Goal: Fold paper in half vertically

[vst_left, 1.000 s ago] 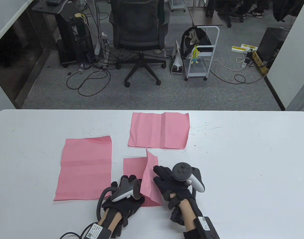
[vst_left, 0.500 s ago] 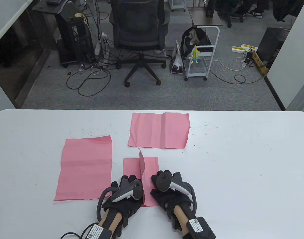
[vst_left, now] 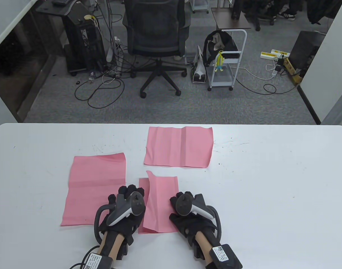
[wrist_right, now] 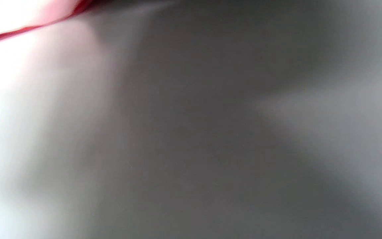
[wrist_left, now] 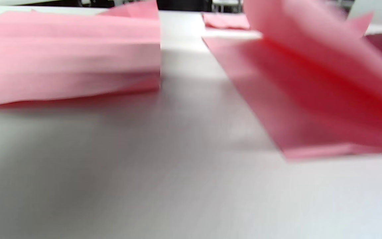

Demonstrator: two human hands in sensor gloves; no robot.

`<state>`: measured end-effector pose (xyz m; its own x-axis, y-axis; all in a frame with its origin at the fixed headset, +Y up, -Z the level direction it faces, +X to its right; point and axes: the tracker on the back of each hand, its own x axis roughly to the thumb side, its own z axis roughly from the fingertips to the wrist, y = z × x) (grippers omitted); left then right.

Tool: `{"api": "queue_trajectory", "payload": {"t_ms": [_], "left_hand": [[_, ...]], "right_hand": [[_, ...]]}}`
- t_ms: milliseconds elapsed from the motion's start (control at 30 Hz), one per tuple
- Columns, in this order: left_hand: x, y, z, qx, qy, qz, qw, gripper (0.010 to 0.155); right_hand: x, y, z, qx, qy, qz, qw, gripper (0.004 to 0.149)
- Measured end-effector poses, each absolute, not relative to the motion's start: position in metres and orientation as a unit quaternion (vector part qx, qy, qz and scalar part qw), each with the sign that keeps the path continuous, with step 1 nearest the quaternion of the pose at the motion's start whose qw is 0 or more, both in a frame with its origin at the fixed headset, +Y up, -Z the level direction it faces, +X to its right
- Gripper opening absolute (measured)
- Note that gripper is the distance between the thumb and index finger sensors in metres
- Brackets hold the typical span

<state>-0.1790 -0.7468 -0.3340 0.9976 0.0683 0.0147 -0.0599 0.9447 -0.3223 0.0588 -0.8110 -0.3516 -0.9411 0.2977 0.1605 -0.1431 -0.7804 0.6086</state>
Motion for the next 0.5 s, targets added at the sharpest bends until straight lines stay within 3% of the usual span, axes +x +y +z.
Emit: {"api": "queue_trajectory", "payload": {"t_ms": [233,500], "left_hand": [[-0.157,-0.74,-0.327,-0.147,-0.051,0.034,0.987,0.073],[-0.128,-0.778,-0.332,-0.229,-0.067,-0.027,0.971,0.074]], "right_hand": [[0.059,-0.811,-0.352,0.125,0.311,0.935,0.118,0.066],[0.06,-0.811,-0.352,0.125,0.313,0.934,0.119,0.065]]}}
